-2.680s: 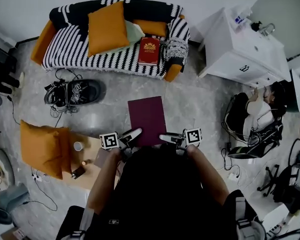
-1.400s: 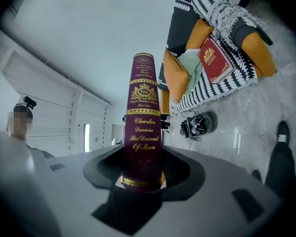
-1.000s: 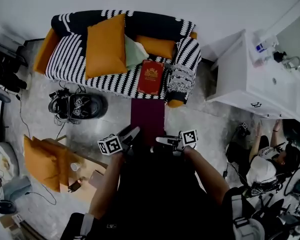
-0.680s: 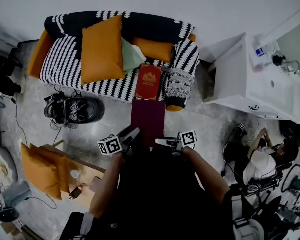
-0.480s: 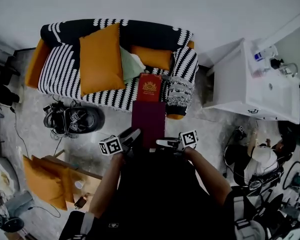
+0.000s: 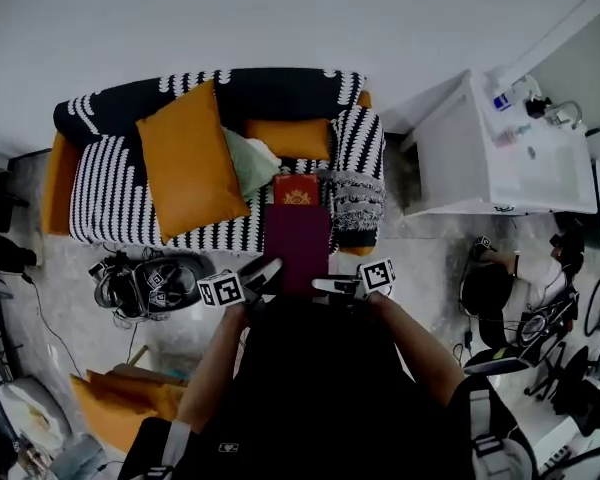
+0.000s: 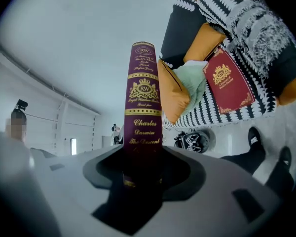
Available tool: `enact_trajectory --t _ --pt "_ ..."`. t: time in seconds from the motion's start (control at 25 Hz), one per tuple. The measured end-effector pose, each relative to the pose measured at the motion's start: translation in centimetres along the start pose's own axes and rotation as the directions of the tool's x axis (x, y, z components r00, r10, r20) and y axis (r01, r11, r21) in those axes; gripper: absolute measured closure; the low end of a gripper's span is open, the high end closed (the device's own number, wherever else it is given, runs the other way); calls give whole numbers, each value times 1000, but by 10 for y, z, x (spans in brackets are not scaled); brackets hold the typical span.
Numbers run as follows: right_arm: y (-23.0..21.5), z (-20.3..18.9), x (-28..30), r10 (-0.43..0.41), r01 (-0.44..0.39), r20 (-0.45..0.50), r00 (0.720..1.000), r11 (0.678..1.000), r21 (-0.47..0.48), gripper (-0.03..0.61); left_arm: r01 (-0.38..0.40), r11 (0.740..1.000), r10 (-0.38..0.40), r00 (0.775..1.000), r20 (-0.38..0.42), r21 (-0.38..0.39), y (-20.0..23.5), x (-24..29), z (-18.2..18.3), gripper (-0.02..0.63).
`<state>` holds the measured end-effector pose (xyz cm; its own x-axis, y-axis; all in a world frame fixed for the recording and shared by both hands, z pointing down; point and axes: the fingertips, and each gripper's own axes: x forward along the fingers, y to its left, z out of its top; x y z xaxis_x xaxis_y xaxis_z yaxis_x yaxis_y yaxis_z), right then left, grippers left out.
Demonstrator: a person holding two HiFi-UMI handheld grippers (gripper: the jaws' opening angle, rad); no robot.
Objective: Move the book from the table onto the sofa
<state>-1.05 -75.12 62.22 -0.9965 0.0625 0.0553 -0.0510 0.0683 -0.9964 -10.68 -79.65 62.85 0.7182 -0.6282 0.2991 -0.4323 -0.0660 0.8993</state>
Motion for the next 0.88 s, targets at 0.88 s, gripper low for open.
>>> enact_trajectory --t 0.88 --pt "4 76 17 6 -7 -27 1000 998 -58 353 11 999 -12 1000 6 43 8 23 69 325"
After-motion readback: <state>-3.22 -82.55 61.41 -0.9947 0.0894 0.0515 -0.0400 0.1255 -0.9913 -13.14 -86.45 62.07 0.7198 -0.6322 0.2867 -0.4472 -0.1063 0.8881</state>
